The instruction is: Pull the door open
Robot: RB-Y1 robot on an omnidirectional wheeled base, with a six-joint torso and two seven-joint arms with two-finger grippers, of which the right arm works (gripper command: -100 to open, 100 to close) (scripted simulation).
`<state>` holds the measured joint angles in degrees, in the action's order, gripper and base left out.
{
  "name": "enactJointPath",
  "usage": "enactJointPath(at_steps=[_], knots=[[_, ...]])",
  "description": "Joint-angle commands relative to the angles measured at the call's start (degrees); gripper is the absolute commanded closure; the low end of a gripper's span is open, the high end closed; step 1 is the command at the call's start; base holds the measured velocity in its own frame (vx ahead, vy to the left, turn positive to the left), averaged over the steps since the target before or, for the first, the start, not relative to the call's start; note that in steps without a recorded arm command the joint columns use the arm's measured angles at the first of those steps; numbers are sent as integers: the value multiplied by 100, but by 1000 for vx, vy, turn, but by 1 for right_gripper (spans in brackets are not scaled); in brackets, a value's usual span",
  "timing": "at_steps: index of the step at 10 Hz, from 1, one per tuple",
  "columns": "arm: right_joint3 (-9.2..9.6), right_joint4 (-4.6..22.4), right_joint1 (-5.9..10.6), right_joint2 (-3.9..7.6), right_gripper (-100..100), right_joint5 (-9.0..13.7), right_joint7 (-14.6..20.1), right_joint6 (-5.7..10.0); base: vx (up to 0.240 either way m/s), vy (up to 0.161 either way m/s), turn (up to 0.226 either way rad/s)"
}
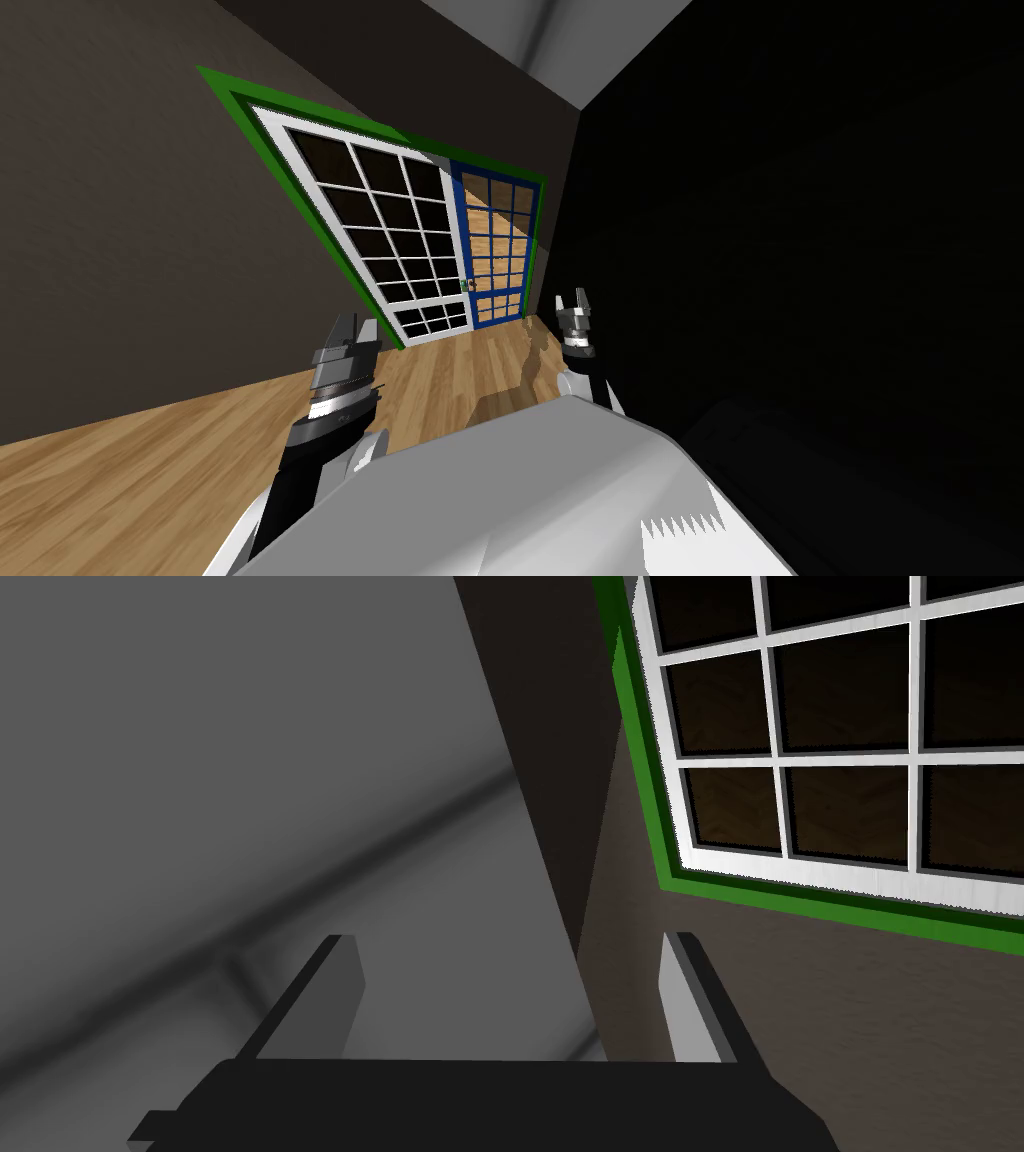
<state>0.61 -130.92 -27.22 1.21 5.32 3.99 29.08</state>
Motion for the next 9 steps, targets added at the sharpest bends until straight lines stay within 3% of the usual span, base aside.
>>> enactJointPath(at_steps=[1, 9], knots=[[-22, 115, 10, 30, -100, -30, -119, 35, 83, 21, 26], [-170, 901, 77, 181, -100, -237, -934, 272, 174, 58, 36]])
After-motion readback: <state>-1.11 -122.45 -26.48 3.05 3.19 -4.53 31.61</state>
